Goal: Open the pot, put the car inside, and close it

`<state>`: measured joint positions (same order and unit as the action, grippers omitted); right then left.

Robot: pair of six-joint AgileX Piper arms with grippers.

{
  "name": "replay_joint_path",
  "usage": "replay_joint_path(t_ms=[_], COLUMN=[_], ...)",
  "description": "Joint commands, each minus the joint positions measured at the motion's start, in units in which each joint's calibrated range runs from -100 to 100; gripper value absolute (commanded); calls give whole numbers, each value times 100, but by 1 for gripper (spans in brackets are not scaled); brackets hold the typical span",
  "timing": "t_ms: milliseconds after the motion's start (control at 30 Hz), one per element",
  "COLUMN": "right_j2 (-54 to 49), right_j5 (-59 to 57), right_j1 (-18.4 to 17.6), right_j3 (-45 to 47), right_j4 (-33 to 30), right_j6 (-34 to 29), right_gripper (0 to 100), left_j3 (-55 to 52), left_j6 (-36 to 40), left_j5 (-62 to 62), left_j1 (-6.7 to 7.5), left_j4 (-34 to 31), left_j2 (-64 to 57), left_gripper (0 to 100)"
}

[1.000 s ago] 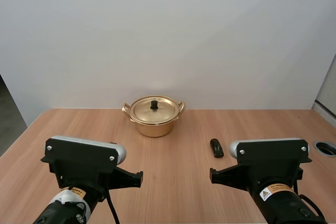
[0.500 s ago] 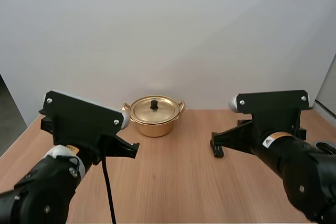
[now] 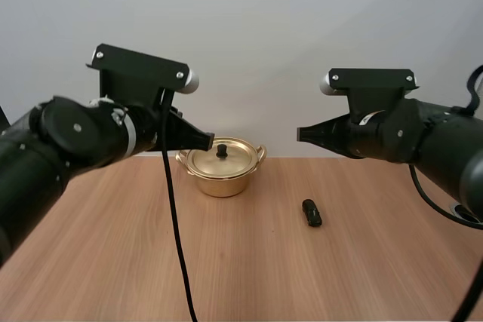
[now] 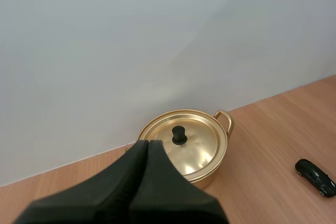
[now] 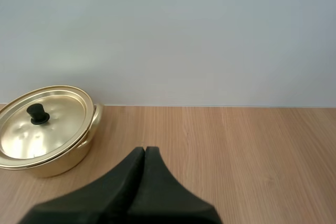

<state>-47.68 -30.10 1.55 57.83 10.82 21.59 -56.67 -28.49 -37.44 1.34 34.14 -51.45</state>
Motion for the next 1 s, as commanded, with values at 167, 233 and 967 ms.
replay_joint_path(t_ms=[167,233,967], right_j2=[1866,1992,2847], right_j5=[861,929,1768], right_j1=[-83,-148,-340], right_j3=[-50,-50,-210], right_j4=[-36,-36,-162], right_j6=[486,683,1123], right_gripper=[0,0,86], left_j3=[1675,1906,3696], left_j6=[-411,-499,-464], left_j5=[-1164,-1235,-1591], left_j1=[21,75,313], left_j4=[40,40,-269], left_j2=[3714,4051,6318], left_gripper=[11,28,73])
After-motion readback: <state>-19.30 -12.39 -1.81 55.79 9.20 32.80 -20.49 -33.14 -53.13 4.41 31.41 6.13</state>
